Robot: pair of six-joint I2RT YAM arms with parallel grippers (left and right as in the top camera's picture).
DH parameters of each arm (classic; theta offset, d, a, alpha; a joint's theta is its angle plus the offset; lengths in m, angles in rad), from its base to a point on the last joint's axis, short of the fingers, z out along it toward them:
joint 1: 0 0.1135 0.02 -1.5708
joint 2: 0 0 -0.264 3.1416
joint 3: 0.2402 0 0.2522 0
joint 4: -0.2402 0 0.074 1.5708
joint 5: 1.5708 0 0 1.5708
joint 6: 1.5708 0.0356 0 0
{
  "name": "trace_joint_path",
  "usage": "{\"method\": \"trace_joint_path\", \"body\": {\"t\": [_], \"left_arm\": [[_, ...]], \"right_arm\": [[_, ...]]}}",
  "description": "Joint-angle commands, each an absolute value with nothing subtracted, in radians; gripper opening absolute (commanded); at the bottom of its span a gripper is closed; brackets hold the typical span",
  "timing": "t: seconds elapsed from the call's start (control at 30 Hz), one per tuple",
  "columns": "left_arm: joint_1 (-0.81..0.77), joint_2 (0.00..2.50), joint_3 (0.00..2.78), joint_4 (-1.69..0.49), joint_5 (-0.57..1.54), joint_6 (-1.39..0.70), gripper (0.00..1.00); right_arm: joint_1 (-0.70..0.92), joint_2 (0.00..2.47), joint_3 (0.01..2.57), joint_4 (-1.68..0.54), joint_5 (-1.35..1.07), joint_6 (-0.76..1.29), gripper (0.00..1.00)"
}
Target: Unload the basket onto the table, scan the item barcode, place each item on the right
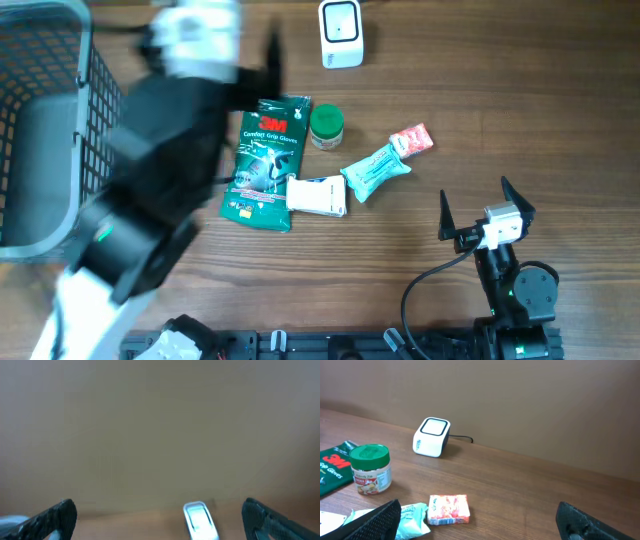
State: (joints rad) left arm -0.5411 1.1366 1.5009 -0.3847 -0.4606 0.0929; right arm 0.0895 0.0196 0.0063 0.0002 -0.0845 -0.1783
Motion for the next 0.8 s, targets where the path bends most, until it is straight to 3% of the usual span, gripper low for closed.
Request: {"method": "trace_joint_path", "body": {"t": [0.0, 0.2, 0.37, 0.63, 0.77], "left_arm": [[-0.447, 1.005, 1.504, -0.258, -0.496, 0.214, 1.0], [-0.401, 0.817, 1.504, -0.19, -0.5, 0.412, 1.0], [-0.401, 0.614, 1.504, -0.414, -0.498, 0.412, 1.0], [-0.389, 0.357, 1.504, -0.477, -0.377, 0.294, 1.0], [-0.282, 0.258, 1.502, -0.492, -0.34, 0.295, 1.0]], "right_arm": [[0.093, 0.016, 0.006, 0.002, -0.075, -0.183, 1.0], [0.093, 0.016, 0.005, 0.002, -0.075, -0.182, 1.0], [0.093, 0.016, 0.005, 0.002, -0.075, -0.182, 1.0], [0.093, 0.016, 0.006, 0.002, -0.075, -0.182, 1.0], [0.093, 0.016, 0.006, 0.002, -0.075, -0.182, 1.0]]}}
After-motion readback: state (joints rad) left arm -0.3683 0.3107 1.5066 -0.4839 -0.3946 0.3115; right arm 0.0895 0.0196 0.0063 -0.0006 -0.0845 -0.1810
